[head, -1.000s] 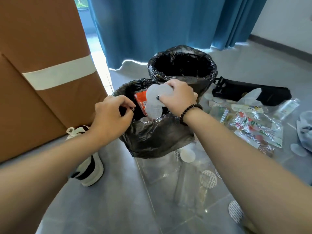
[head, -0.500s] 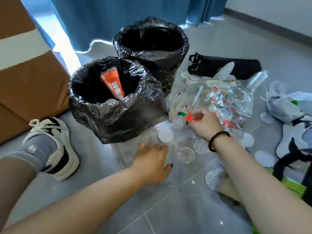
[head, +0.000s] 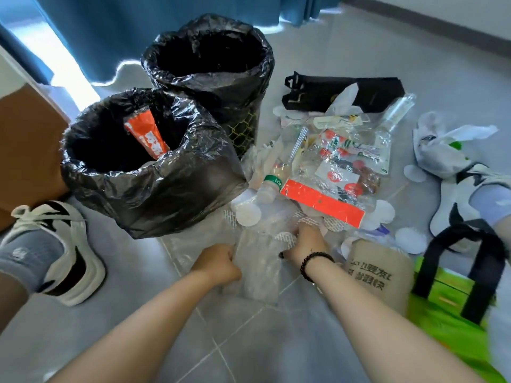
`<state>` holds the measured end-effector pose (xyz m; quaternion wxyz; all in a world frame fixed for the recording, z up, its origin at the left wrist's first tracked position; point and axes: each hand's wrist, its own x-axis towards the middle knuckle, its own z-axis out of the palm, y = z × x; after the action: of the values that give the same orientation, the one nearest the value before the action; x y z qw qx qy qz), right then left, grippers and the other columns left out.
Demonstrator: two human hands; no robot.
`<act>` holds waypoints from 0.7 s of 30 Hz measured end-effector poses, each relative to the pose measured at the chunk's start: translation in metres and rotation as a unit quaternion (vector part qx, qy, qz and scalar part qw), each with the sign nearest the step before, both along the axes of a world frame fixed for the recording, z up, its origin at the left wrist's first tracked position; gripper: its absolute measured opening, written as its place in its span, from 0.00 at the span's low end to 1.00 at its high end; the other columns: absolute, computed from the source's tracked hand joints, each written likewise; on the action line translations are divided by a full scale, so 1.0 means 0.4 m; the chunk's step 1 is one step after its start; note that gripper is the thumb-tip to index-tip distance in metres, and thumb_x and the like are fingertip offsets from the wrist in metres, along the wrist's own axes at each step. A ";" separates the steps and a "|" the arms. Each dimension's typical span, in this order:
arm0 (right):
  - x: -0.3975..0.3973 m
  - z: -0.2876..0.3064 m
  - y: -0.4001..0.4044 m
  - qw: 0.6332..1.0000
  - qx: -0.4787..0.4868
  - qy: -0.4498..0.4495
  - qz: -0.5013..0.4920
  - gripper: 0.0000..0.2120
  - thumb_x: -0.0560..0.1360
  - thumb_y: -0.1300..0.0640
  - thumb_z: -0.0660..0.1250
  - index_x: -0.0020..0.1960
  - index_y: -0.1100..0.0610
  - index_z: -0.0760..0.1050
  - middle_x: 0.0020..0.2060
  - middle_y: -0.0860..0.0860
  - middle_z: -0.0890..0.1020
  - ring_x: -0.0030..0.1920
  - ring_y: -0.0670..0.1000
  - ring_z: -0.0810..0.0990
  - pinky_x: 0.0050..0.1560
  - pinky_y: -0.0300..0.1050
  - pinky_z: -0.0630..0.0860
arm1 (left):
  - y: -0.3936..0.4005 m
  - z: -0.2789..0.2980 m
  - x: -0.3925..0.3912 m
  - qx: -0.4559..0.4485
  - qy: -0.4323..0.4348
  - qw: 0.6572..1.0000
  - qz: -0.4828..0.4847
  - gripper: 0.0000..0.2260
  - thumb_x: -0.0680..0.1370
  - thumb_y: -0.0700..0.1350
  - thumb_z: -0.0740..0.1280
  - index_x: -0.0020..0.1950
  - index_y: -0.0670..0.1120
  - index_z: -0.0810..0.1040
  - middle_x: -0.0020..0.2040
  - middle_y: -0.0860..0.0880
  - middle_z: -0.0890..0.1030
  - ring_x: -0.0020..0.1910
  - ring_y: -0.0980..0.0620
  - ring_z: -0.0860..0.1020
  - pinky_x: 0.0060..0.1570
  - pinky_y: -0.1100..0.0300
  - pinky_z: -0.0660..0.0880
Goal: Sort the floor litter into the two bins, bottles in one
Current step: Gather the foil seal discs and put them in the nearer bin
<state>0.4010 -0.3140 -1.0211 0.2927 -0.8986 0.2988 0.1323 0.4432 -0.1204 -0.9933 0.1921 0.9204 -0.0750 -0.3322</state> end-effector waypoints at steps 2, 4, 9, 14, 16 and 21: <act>-0.004 0.008 -0.013 1.000 0.017 0.023 -0.009 0.14 0.61 0.54 0.76 0.41 0.52 0.73 0.43 0.51 0.80 0.45 0.54 0.80 0.42 0.44 0.75 | 0.008 0.008 0.023 -0.007 -0.023 1.000 0.020 0.08 0.68 0.40 0.67 0.31 0.47 0.69 0.34 0.49 0.76 0.37 0.49 0.76 0.29 0.61 0.67; -0.006 0.017 -0.032 0.998 0.059 0.028 -0.001 0.16 0.63 0.53 0.77 0.33 0.52 0.68 0.32 0.48 0.74 0.37 0.50 0.75 0.35 0.41 0.70 | 0.017 0.019 0.045 -0.009 -0.040 0.999 0.031 0.07 0.68 0.40 0.66 0.32 0.47 0.70 0.34 0.49 0.77 0.38 0.48 0.77 0.31 0.61 0.68; -0.010 0.052 -0.102 0.987 0.158 -0.026 -0.024 0.13 0.68 0.57 0.75 0.32 0.54 0.71 0.29 0.49 0.73 0.30 0.47 0.70 0.33 0.39 0.67 | 0.021 0.062 0.075 0.077 -0.108 0.991 -0.018 0.05 0.69 0.43 0.65 0.37 0.45 0.69 0.37 0.48 0.73 0.42 0.44 0.77 0.34 0.59 0.65; -0.027 0.090 -0.161 0.987 0.142 -0.054 -0.062 0.12 0.65 0.64 0.71 0.31 0.53 0.70 0.29 0.48 0.73 0.31 0.48 0.70 0.35 0.39 0.70 | -0.011 0.092 0.032 0.104 -0.262 0.948 -0.146 0.03 0.73 0.46 0.63 0.43 0.50 0.70 0.49 0.50 0.76 0.52 0.45 0.77 0.39 0.58 0.64; -0.027 0.102 -0.175 0.992 0.115 -0.028 -0.035 0.07 0.66 0.63 0.71 0.35 0.55 0.74 0.33 0.49 0.75 0.36 0.49 0.73 0.39 0.42 0.72 | -0.026 0.078 0.011 0.102 -0.259 0.938 -0.208 0.05 0.74 0.46 0.62 0.48 0.52 0.75 0.55 0.52 0.76 0.57 0.48 0.75 0.45 0.58 0.65; -0.026 0.094 -0.175 0.997 0.067 0.019 -0.018 0.21 0.68 0.62 0.72 0.59 0.56 0.73 0.53 0.52 0.77 0.51 0.52 0.76 0.46 0.38 0.69 | -0.032 0.023 -0.008 0.093 -0.184 0.950 -0.233 0.16 0.74 0.60 0.64 0.55 0.55 0.81 0.59 0.53 0.72 0.64 0.50 0.67 0.60 0.56 0.65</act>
<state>0.3905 -0.3841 -0.9833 0.3488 -0.8689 0.3110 0.1635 0.4398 -0.1334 -0.9840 0.0055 0.9363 -0.2897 -0.1983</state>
